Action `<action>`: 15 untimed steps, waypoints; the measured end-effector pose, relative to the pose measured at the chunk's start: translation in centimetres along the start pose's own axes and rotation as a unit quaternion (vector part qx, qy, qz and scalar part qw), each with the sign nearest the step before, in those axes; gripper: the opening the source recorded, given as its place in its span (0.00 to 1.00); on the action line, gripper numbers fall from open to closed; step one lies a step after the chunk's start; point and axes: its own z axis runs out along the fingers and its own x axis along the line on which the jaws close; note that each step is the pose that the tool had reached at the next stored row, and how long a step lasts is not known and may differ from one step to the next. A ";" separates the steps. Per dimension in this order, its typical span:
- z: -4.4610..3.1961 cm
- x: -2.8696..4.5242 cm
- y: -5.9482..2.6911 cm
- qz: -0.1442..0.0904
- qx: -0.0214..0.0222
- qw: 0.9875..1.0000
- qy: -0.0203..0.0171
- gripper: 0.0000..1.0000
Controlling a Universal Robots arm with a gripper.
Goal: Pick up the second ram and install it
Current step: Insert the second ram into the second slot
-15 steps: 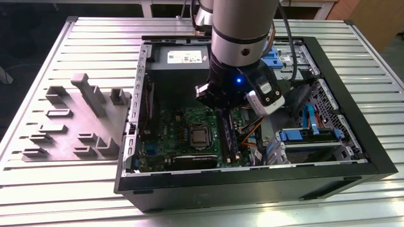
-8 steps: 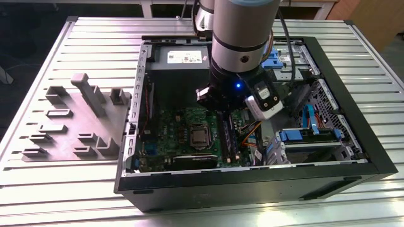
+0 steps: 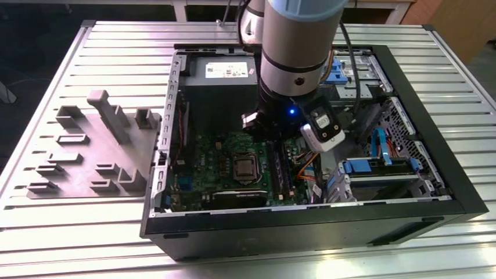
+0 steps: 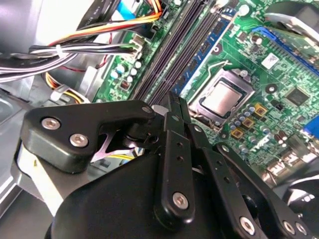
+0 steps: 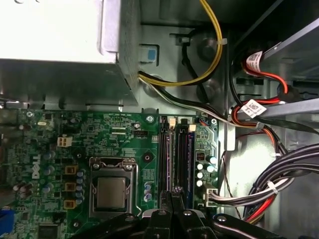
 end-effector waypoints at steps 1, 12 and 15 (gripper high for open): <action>0.18 0.01 -0.01 0.000 0.000 1.000 0.000 0.11; 0.94 -0.08 -0.06 0.000 0.000 1.000 0.000 0.11; 1.01 -0.17 -0.06 0.000 0.000 1.000 0.000 0.11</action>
